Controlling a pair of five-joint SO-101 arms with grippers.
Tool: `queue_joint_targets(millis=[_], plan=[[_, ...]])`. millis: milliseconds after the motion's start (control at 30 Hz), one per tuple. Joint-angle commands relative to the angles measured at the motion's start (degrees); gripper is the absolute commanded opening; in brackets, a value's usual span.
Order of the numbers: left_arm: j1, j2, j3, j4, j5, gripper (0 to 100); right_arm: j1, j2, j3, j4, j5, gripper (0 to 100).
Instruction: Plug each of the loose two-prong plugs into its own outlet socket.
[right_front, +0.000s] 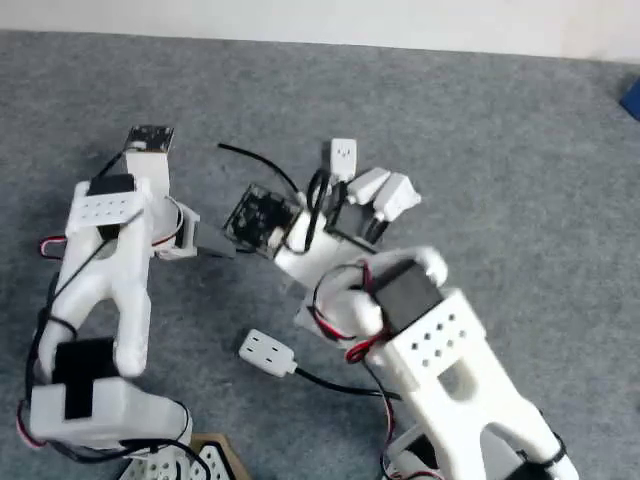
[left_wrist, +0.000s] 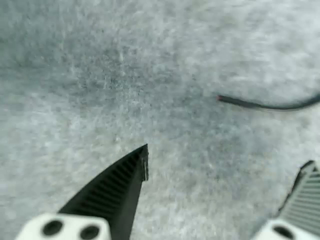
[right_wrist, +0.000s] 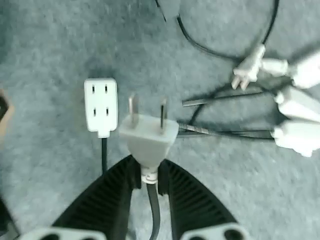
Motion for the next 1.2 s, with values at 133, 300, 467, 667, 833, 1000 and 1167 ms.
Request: queue_joint_targets(millis=[133, 300, 467, 667, 833, 1000, 1167], plan=[[1.10, -38.90, 11.65, -1.67, -1.85, 44, 6.73, -8.84, 22.37, -29.05, -5.01, 0.8], [8.22, -66.95, 30.55, -5.98, -1.85, 44, 3.74, -12.35, 30.11, -38.99, -9.67, 0.8], [13.14, -87.60, 38.64, -1.76, -2.73, 44, 2.42, -12.62, 35.65, -46.02, -9.76, 0.8], [14.64, -94.64, 39.87, 0.62, -3.87, 44, 2.33, -12.62, 36.79, -47.08, -9.76, 0.7], [14.73, -92.53, 41.80, 0.09, -3.96, 44, -0.66, -12.53, 36.79, -46.81, -12.57, 0.7], [14.73, -87.34, 45.85, -7.30, -3.96, 44, -5.23, -13.05, 36.09, -43.12, -12.84, 0.7], [14.46, -78.64, 46.37, -12.84, -3.96, 44, -7.16, -13.14, 35.38, -41.10, -12.92, 0.7]])
